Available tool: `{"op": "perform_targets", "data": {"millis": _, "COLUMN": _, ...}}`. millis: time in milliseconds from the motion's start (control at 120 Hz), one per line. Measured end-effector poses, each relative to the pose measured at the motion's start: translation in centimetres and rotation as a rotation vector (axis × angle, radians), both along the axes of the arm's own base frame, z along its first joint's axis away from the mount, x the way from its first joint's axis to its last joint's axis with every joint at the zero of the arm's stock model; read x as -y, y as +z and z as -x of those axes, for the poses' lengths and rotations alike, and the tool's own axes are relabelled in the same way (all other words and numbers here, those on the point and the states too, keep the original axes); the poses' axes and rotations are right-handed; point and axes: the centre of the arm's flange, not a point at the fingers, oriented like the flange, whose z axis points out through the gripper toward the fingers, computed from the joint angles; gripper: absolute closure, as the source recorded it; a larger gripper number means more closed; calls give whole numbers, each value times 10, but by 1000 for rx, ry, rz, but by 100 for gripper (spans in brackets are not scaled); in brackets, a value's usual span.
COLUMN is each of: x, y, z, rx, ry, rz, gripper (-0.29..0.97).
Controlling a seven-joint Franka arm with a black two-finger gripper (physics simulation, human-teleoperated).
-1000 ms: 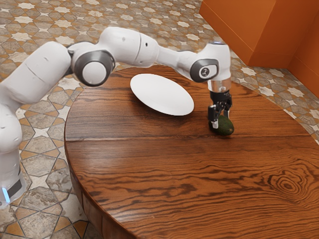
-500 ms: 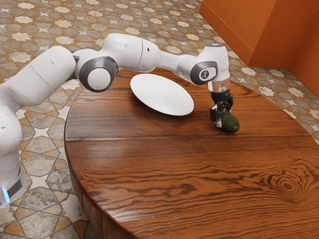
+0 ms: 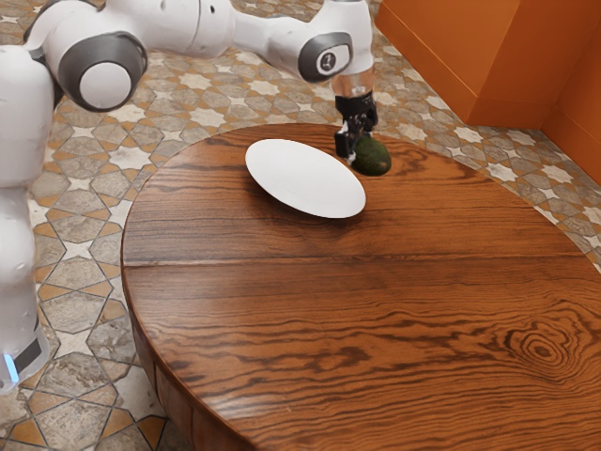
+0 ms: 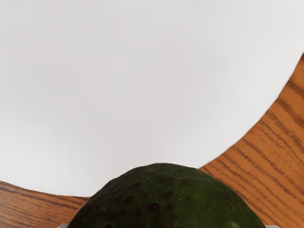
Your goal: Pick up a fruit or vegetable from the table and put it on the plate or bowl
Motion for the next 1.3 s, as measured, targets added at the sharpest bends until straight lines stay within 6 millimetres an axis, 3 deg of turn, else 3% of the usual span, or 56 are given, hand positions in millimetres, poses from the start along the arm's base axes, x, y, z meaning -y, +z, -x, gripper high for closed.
{"op": "perform_targets", "data": {"millis": 150, "x": -40, "y": -3, "z": 20, "rx": -9, "ry": 69, "rz": 28, "gripper": 40}}
{"op": "perform_targets", "data": {"millis": 225, "x": -66, "y": -13, "z": 28, "rx": -21, "ry": 109, "rz": 43, "gripper": 40}}
{"op": "perform_targets", "data": {"millis": 308, "x": -82, "y": -29, "z": 28, "rx": -36, "ry": 128, "rz": 68, "gripper": 40}}
{"op": "perform_targets", "data": {"millis": 467, "x": -84, "y": -42, "z": 21, "rx": -46, "ry": 115, "rz": 83, "gripper": 42}}
{"op": "perform_targets", "data": {"millis": 525, "x": -82, "y": -43, "z": 19, "rx": -41, "ry": 107, "rz": 89, "gripper": 25}}
{"op": "perform_targets", "data": {"millis": 583, "x": -79, "y": -43, "z": 17, "rx": -35, "ry": 100, "rz": 93, "gripper": 17}}
{"op": "perform_targets", "data": {"millis": 908, "x": -74, "y": -34, "z": 16, "rx": -8, "ry": 71, "rz": 85, "gripper": 2}}
{"op": "perform_targets", "data": {"millis": 975, "x": -53, "y": -9, "z": 10, "rx": 27, "ry": 26, "rz": 56, "gripper": 1}}
{"op": "perform_targets", "data": {"millis": 1075, "x": 4, "y": 42, "z": -8, "rx": 94, "ry": -90, "rz": -27, "gripper": 1}}
{"op": "perform_targets", "data": {"millis": 1167, "x": 83, "y": 63, "z": -25, "rx": 127, "ry": -227, "rz": -69, "gripper": 0}}
{"op": "perform_targets", "data": {"millis": 1217, "x": 136, "y": 87, "z": -31, "rx": 170, "ry": -300, "rz": -75, "gripper": 0}}
{"op": "perform_targets", "data": {"millis": 1300, "x": 224, "y": 123, "z": -25, "rx": 200, "ry": -405, "rz": -68, "gripper": 0}}
